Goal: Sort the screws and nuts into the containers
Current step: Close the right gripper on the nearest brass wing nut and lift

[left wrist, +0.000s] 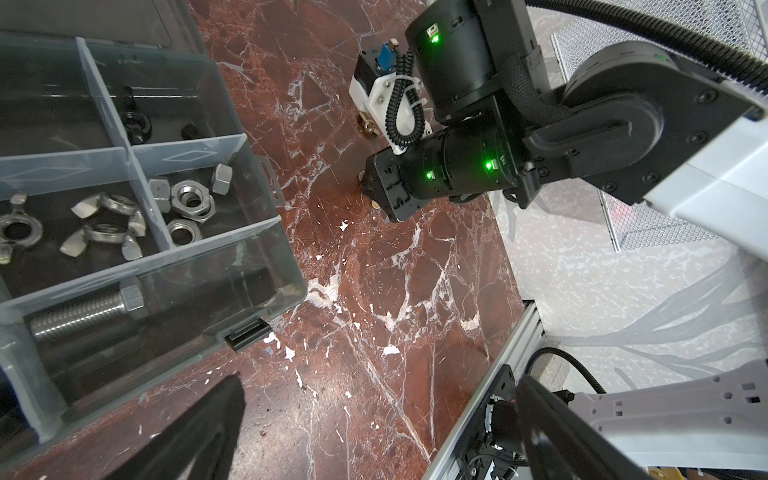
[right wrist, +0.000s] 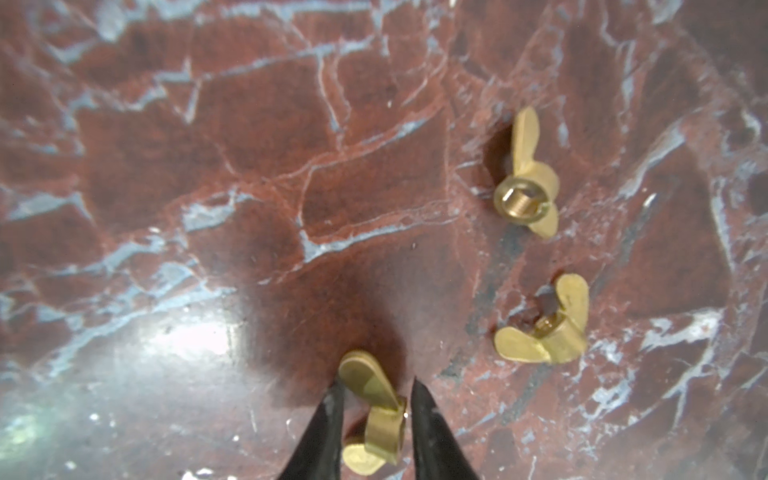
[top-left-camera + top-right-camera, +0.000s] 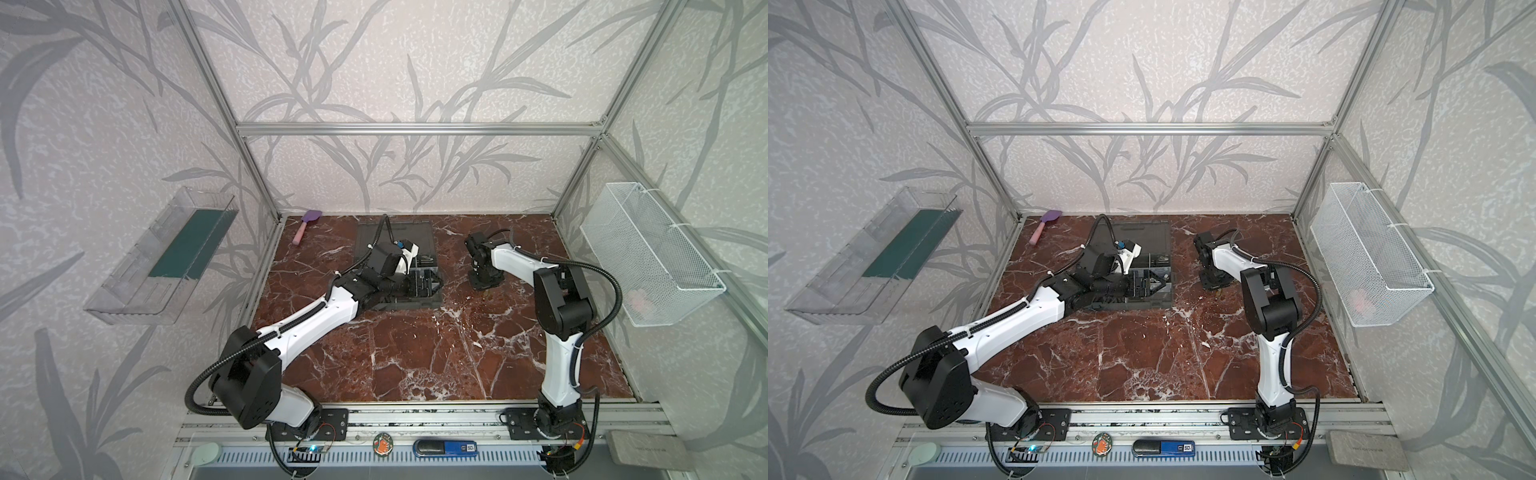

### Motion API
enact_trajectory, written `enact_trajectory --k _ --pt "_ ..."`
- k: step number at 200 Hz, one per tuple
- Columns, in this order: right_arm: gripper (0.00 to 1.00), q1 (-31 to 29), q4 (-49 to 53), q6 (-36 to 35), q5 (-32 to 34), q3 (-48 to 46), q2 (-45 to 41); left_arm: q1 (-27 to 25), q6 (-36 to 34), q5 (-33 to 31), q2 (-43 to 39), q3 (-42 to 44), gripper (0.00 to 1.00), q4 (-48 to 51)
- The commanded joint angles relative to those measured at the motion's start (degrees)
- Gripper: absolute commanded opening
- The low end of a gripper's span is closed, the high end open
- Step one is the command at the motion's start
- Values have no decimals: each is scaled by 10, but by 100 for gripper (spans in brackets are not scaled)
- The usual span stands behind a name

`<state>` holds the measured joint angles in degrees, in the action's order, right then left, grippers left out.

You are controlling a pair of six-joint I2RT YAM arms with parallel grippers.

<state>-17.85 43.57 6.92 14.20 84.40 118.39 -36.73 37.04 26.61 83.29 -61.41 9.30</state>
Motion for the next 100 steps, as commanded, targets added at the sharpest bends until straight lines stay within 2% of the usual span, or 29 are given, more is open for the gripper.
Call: enact_trajectory --k 1,19,43,100 --pt "25 -1 20 1 9 4 6 -3 -5 -5 -2 -7 100 2" --pt "23 -1 19 1 8 1 6 -3 -4 -5 -1 -7 99 2" --pt "14 -1 22 3 6 1 8 -3 -5 -6 -3 -7 99 3" --pt "5 -16 36 7 -11 21 -24 -1 -29 -21 -12 -22 99 34"
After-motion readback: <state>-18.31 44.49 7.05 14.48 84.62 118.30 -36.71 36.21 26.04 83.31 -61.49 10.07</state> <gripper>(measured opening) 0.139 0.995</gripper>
